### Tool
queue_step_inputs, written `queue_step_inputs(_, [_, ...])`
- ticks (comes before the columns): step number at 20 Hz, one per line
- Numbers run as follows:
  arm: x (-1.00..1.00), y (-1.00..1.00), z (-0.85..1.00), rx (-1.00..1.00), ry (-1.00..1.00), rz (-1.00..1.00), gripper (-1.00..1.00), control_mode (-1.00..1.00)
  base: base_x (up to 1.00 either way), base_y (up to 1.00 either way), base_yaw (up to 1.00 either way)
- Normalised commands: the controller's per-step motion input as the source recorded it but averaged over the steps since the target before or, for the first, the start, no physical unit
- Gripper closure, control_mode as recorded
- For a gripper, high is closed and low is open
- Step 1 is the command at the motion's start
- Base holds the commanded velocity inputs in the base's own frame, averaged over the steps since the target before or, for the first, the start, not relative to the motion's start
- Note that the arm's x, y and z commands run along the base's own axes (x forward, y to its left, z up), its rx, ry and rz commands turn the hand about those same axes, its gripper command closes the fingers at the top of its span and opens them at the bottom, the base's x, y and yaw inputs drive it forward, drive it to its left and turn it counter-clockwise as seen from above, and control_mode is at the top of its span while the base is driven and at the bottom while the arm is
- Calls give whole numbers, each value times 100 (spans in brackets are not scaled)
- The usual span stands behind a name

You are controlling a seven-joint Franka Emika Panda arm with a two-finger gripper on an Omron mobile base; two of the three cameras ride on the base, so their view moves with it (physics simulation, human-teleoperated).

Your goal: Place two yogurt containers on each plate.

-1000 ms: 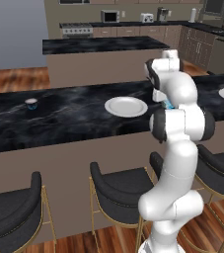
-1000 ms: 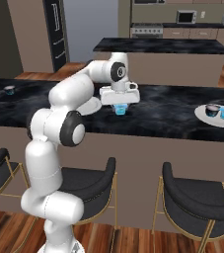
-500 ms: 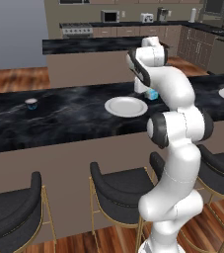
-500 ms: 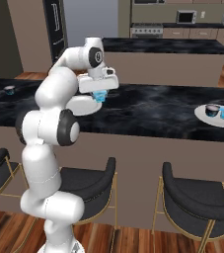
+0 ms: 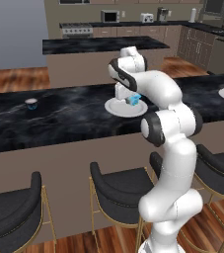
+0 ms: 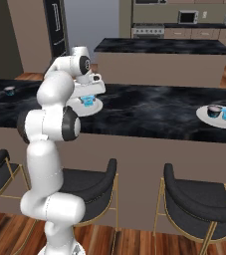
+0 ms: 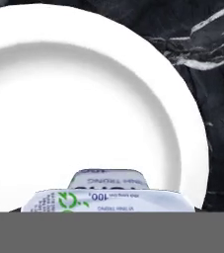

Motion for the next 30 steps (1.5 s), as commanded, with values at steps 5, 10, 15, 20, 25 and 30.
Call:
queue_step_inputs(5, [39, 40, -23, 0, 1, 3, 100, -100, 0, 0, 0])
queue_step_inputs(10, [14, 38, -7, -1, 4, 0, 100, -100, 0, 0, 0])
queue_step_inputs(15, [0, 5, -2, 0, 0, 2, -100, -100, 0, 0, 0])
queue_step_inputs(20, [0, 0, 0, 0, 0, 1, -100, -100, 0, 0, 0])
queue_step_inputs(25, [0, 0, 0, 0, 0, 0, -100, -100, 0, 0, 0])
queue_step_inputs(30, [0, 0, 4, 1, -1, 0, -100, -100, 0, 0, 0])
